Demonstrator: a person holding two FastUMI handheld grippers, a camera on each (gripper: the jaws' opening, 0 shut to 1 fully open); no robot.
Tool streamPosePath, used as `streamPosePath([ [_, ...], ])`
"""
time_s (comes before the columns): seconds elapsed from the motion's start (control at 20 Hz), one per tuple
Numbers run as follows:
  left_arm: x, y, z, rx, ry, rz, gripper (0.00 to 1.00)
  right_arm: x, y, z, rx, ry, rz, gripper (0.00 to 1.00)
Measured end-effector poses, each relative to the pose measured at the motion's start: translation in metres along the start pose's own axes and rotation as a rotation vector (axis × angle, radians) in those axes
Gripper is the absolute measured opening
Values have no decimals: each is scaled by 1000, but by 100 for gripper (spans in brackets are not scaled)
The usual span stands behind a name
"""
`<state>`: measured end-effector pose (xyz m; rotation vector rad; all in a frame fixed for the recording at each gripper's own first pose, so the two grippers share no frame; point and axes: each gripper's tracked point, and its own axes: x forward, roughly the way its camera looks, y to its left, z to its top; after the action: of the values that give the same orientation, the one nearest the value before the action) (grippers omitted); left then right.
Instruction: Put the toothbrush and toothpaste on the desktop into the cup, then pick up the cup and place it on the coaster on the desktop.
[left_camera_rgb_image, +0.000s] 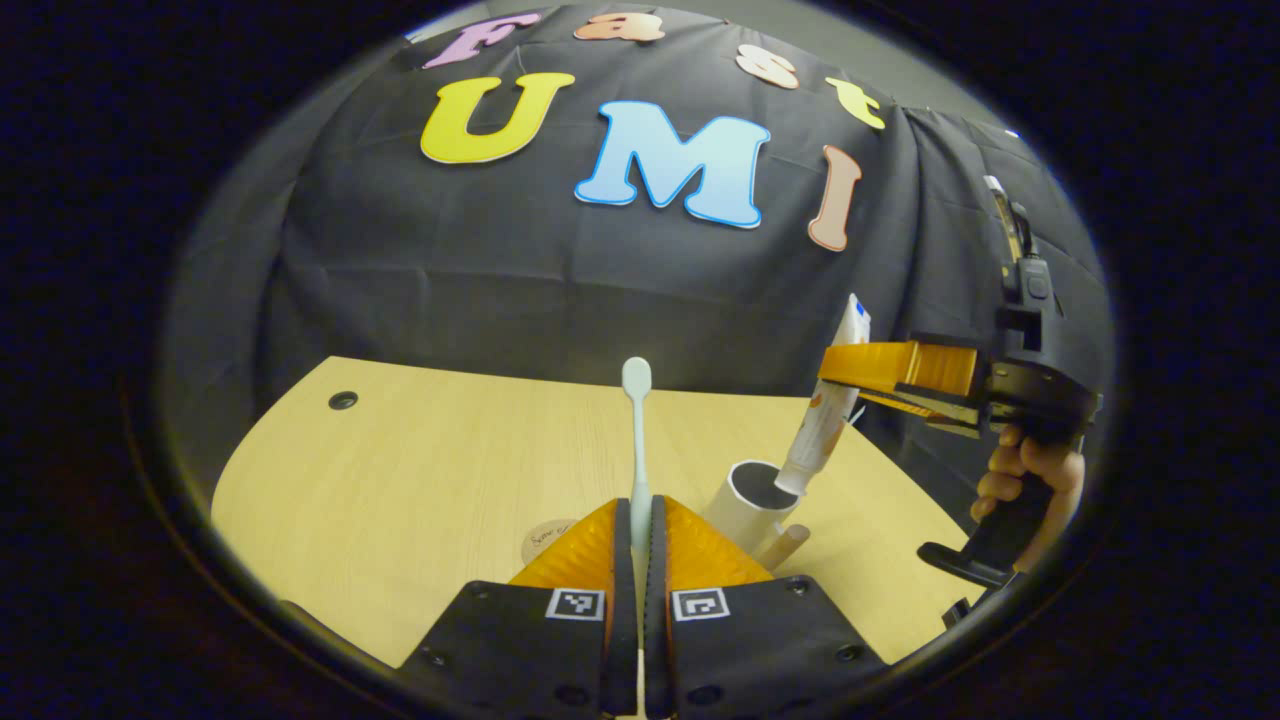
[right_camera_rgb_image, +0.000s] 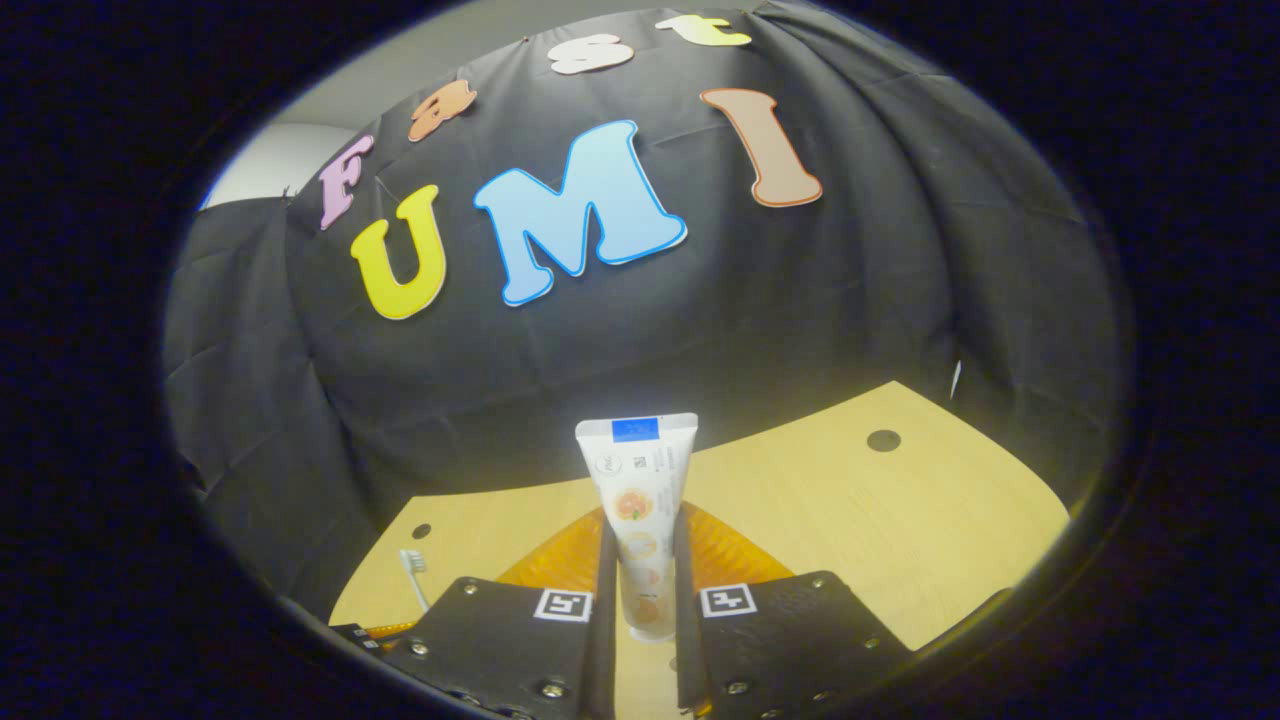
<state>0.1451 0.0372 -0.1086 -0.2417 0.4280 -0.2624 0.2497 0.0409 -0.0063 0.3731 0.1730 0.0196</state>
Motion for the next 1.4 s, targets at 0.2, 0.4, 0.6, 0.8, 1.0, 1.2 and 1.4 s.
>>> streamPosePath([
  [0.2, -7, 2, 17, 25, -47, 9, 11, 24, -11, -18, -60, 17, -41, 25],
  [0.4, -8, 6, 21, 23, -62, 15, 10, 42, -14, -48, -131, 77, -60, 24],
  [0.6, -7, 9, 16, 6, -53, 20, 11, 45, -16, -85, -211, 175, -61, 29],
  [0.8, -5, 14, 14, 1, -44, 28, 11, 40, -23, -100, -298, 214, -86, 31],
  [1.0, -3, 9, 14, -26, -52, 19, 11, 40, -26, -104, -335, 252, -90, 29],
  [1.2, 2, 1, 17, -42, -66, -3, 10, 34, -26, -93, -362, 242, -95, 42],
  [1.4, 16, -5, 27, -74, -106, -19, 10, 15, -12, -67, -371, 178, -85, 63],
])
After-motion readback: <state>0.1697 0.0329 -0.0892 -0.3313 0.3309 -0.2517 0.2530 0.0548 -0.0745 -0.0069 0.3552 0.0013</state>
